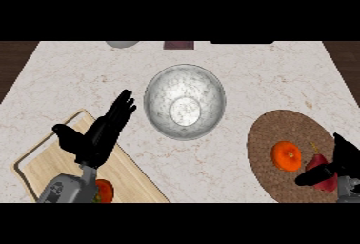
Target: Pick the pear from the placemat and place it in the bowl
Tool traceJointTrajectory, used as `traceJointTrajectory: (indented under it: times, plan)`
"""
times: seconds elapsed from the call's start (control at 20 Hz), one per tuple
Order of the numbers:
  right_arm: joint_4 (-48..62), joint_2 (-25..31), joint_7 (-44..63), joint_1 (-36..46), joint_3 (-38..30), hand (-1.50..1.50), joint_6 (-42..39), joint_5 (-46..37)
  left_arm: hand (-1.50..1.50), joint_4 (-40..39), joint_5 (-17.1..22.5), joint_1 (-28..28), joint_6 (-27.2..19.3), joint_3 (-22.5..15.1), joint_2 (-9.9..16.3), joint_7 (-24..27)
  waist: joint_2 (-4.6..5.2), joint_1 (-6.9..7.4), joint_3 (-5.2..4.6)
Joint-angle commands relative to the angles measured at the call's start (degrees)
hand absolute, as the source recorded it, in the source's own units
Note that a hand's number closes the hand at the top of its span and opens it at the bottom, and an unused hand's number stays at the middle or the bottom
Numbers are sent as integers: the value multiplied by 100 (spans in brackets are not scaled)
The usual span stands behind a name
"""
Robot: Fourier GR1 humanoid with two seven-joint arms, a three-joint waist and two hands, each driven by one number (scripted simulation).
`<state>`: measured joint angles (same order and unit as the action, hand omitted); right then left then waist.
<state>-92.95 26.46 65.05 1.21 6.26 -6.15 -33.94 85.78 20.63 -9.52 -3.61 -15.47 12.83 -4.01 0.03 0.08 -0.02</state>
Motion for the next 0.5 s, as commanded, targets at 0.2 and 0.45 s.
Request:
traceJointTrajectory:
  times: [0.2,0.45]
  plan:
    - [374,-283,430,89,-328,-150,-56,-370,0,481,-299,-23,-242,-93,-232,-474,-8,-15,2]
    - [499,-374,129,58,-562,-150,-98,-562,0,117,-275,178,145,169,-223,-124,-4,-22,1]
